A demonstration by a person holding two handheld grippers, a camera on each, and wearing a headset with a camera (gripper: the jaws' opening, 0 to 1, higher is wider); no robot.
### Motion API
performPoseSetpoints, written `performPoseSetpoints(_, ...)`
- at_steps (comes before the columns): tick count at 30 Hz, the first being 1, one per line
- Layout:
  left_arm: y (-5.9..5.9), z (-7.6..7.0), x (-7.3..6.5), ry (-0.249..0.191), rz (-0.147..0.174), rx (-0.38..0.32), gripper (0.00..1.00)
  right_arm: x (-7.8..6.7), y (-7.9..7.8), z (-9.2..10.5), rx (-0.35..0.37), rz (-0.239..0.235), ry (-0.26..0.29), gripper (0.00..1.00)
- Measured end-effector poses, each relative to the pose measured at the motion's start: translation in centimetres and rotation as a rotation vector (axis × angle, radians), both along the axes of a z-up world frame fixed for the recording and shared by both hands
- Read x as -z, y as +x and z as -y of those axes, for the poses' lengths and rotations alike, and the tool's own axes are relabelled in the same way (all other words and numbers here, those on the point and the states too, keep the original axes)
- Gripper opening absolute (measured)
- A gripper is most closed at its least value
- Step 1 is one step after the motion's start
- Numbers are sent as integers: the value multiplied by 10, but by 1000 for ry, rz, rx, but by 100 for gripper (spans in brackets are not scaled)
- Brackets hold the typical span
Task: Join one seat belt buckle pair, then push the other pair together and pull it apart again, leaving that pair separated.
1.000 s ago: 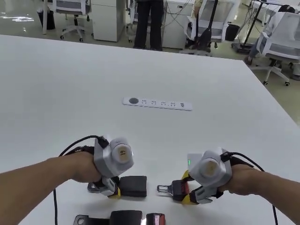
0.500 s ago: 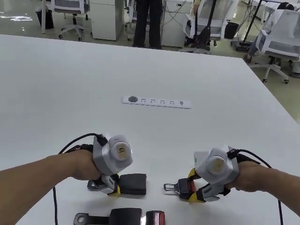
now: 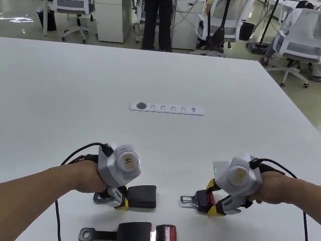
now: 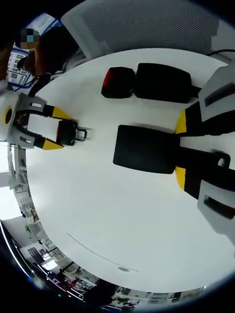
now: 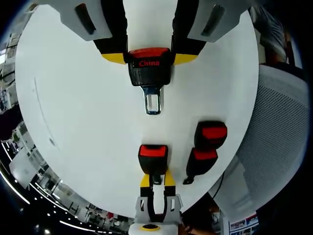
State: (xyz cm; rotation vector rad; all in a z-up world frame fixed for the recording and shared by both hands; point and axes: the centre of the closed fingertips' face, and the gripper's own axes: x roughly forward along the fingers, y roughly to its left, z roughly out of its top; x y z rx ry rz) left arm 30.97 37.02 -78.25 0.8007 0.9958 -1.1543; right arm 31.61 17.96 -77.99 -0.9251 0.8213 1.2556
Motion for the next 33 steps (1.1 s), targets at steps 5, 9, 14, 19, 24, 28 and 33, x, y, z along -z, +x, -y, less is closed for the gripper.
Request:
performPoseSetpoints(5, 1, -1, 0, -1, 3, 1, 22, 0, 1, 3, 5, -2, 1, 31)
performPoseSetpoints(9, 1, -1, 0, -5, 7, 4, 22, 0, 1, 3, 1, 3, 1, 32)
performPoseSetpoints(14, 0, 0, -1, -4, 12, 4, 23, -1, 2, 3, -5, 15, 0, 32)
performPoseSetpoints(19, 1, -1, -1, -1, 30, 17, 24, -3, 2, 2, -9, 30, 6, 38)
performPoseSetpoints(24, 4, -5, -2, -8, 37, -3, 28, -5, 0, 4, -4, 35, 19, 40)
performPoseSetpoints(28, 3, -9, -3, -20, 36, -13, 29, -9, -2, 7, -3, 39, 23, 42)
performPoseSetpoints(33, 2, -16, -8, -42, 38, -31, 29, -13, -3, 12, 10, 48, 36, 44)
